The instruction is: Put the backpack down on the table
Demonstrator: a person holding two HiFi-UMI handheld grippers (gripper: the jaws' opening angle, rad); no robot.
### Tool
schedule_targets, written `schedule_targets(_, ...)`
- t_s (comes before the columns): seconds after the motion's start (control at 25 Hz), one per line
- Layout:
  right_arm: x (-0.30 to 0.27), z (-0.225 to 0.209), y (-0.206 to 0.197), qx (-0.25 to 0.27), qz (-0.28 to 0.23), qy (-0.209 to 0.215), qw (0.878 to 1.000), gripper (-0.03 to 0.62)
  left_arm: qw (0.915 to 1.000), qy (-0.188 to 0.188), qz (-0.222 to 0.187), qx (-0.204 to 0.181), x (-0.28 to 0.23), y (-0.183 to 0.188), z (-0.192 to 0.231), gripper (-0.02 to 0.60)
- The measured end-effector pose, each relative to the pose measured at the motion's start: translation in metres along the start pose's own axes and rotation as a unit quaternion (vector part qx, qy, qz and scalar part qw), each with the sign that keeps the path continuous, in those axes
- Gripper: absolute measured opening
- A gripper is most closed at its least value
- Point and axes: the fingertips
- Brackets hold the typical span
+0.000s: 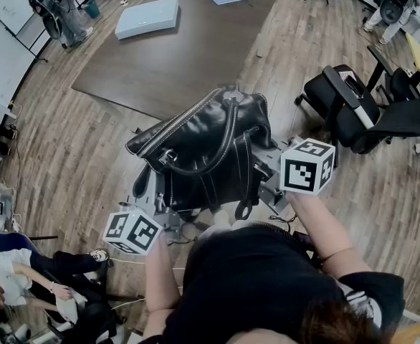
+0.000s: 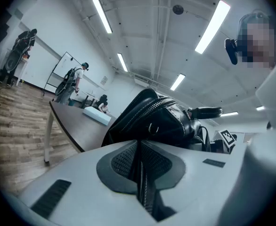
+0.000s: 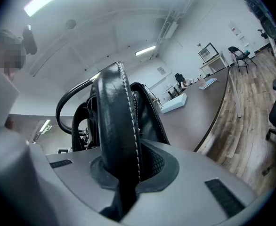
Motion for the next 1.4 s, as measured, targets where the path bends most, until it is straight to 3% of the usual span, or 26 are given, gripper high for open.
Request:
schedule_targets(0.92, 0.0, -0.011, 0.001, 0.012, 0.005, 0.003, 1.0, 0.046, 0.9999, 0.015, 0.002, -0.006, -0.009, -0.001, -0.004, 0.044)
schedule_targets(1.4, 0.014, -0.044, 0.021, 0.013, 0.009, 0.011, 1.0, 0.044, 0.9995, 0.029, 0.004, -0.01, -0.046, 0.003, -0.02, 0.044)
Point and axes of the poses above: the fingertips, and each gripper's own axes: x backward along the fingers, z to its left, y out of its top, and after that the axes turned 14 degrees about z, right-handed
